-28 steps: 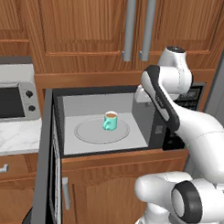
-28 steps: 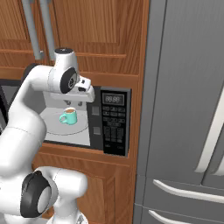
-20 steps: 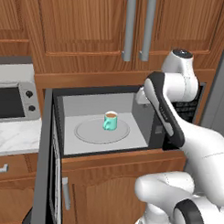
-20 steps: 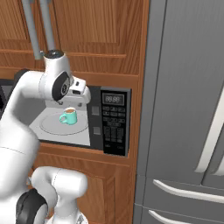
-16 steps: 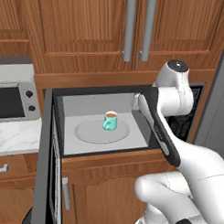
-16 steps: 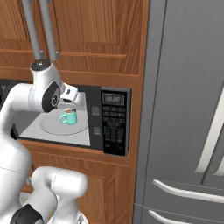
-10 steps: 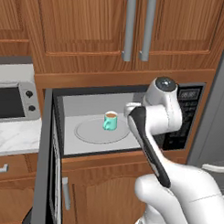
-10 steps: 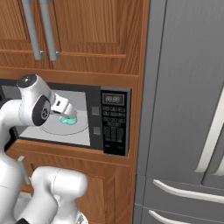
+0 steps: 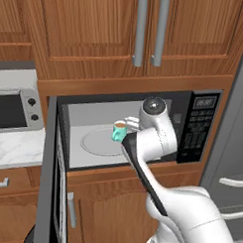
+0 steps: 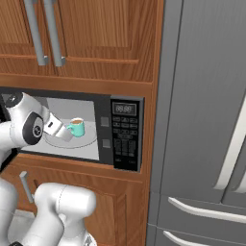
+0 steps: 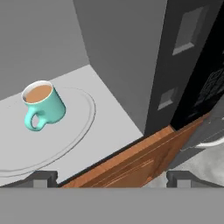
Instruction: Pick the cup of tea, navigate to the dining table, and place it on the saucer.
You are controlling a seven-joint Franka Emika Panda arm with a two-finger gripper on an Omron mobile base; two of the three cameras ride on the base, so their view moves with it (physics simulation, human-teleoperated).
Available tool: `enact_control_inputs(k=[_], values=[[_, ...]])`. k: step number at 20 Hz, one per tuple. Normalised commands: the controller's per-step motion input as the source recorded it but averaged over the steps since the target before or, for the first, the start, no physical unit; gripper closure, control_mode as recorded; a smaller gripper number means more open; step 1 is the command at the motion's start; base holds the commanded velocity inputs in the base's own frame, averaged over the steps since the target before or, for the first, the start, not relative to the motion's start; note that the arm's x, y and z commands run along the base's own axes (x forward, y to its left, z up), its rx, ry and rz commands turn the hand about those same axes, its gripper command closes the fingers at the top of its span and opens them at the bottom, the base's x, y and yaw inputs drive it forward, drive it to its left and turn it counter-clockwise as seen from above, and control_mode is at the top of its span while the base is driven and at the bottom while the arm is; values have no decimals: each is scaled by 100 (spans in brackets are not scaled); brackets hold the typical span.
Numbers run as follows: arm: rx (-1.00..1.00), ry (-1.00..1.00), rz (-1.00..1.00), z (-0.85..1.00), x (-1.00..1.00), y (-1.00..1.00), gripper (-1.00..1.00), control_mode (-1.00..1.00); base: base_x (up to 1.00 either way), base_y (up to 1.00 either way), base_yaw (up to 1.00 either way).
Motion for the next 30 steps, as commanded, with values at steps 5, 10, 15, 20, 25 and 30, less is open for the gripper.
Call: enact_control_inputs(k=[5,10,15,20,25,30], values=[[0,0,-14,-22,21,20,-100,-100,0,0,0],[0,0,-1,-26,41,5,-100,-100,0,0,0],[0,-4,-3,-16,39,15,-100,-100,0,0,0],[0,-3,-6,-10,22,25,-100,-100,0,0,0],[0,0,-3,-16,20,23,-100,-100,0,0,0],[0,0,0,-22,21,12,-100,-100,0,0,0]])
